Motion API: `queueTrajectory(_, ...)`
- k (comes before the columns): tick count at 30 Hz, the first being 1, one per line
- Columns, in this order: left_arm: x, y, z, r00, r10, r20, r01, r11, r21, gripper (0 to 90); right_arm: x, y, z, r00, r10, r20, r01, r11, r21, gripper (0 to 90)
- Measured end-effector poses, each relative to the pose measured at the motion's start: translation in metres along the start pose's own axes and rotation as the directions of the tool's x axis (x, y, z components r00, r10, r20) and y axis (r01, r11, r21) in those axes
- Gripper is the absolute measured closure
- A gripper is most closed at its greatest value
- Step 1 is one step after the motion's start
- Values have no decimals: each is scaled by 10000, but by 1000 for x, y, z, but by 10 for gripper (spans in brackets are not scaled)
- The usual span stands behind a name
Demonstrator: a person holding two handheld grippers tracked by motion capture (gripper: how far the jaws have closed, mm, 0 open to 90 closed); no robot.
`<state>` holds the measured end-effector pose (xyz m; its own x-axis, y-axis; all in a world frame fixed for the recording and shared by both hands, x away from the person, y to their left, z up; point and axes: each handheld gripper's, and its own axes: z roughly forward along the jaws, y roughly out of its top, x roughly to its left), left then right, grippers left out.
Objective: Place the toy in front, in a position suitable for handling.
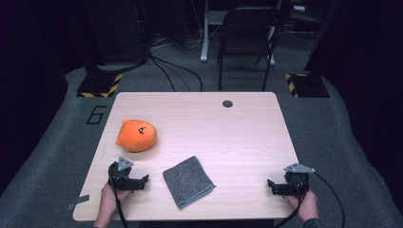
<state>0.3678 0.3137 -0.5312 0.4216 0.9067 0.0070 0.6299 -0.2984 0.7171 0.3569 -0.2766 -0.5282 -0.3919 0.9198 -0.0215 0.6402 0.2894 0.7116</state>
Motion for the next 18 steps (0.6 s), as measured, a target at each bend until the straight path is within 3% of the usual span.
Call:
queueTrajectory(5, 0, 0, 1, 10000, 28, 1, -28, 10000, -13, 1, 1, 0, -3, 9997, -131, 189, 130, 9999, 90, 0)
queueTrajectory(7, 0, 1, 1, 10000, 24, 16, -24, 10000, 2, 1, 0, 0, -4, 9996, 118, 259, -123, 9997, 205, 0)
queueTrajectory(12, 0, 1, 1, 10000, 23, 21, -23, 10000, 0, 1, 1, 4, -9, 9999, -69, 134, 65, 9996, 291, 0)
queueTrajectory(18, 0, 1, 1, 10000, 21, 21, -21, 10000, 1, 1, 13, 16, -18, 9998, -170, -82, 171, 9997, 147, 0)
